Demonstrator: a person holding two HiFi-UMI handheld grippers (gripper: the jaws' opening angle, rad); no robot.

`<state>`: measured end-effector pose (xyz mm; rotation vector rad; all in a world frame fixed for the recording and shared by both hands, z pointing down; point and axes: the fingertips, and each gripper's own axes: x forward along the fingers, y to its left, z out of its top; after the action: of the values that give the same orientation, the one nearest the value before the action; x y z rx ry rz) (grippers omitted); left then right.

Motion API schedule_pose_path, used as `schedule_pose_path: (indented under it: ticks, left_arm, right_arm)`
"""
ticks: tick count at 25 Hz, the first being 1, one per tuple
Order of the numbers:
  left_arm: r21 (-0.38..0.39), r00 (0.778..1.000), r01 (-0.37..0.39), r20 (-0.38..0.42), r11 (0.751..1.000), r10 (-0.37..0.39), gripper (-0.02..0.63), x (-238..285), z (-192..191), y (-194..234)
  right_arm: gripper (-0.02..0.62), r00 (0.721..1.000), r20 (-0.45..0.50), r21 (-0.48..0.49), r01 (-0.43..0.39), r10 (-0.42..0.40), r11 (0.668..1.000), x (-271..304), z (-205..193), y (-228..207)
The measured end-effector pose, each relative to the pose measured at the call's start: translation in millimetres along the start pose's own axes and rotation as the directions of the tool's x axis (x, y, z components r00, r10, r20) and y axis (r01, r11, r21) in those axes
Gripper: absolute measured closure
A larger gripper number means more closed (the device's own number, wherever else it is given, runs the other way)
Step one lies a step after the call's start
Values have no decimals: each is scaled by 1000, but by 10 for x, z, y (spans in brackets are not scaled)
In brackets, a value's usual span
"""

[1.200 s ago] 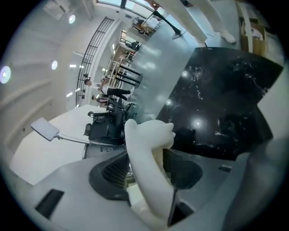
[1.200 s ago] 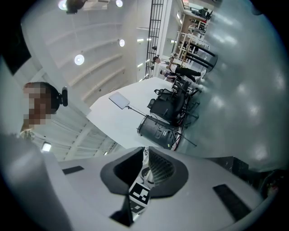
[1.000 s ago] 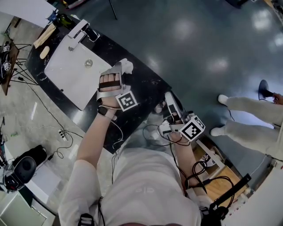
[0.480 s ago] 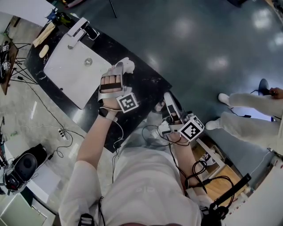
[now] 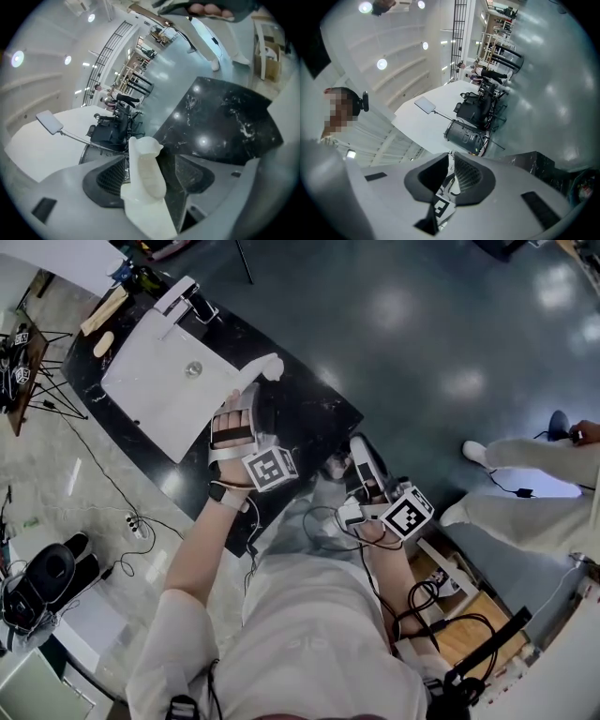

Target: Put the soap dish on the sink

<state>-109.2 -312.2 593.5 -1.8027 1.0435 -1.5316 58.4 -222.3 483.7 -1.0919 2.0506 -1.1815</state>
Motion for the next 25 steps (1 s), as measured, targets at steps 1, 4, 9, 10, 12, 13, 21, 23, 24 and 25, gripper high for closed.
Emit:
schedule_pose_path:
  ticks: [1, 4, 9, 10, 12, 13, 21, 23, 24, 25]
  left_arm:
    - [-39, 1000, 9, 15, 999, -9, 288, -65, 9, -18]
    - [-174, 997, 54, 61, 983, -44, 289, -334, 87, -5]
    - [-402, 982, 138, 177, 905, -71, 290, -892, 337, 56]
    - [-459, 974, 171, 211, 872, -80, 288, -1015, 403, 68]
    - [-571, 953, 253, 288, 781, -98, 290, -1272, 546, 94]
    - [-617, 939, 295, 328, 730, -102, 290, -1403, 619, 109]
    - [-693, 739, 653, 672, 307, -55, 290, -2505, 1320, 166]
    - [-650, 667, 728, 745, 218, -8, 290, -2769, 1482, 217]
    - [-618, 623, 770, 782, 159, 20, 291, -2890, 1560, 250]
    - [-581, 580, 807, 813, 100, 49, 291, -3000, 1638, 282]
  right_arm:
    - [541, 1000, 2, -1, -4, 4, 1000, -33, -2, 31]
    - [541, 1000, 12, -4, -13, 13, 1000, -148, 4, 135]
    - [541, 999, 37, -25, -38, 39, 999, -432, 39, 352]
    - [541, 998, 44, -27, -42, 43, 999, -498, 52, 399]
    - [541, 997, 60, -30, -49, 51, 998, -637, 84, 492]
    - [541, 996, 69, -32, -54, 56, 998, -704, 101, 542]
    - [541, 984, 142, -54, -102, 109, 993, -1265, 245, 966]
    - [541, 980, 158, -67, -109, 119, 992, -1406, 289, 1084]
    - [541, 978, 165, -75, -114, 125, 991, -1477, 311, 1138]
    - [541, 976, 172, -85, -118, 131, 989, -1550, 335, 1187]
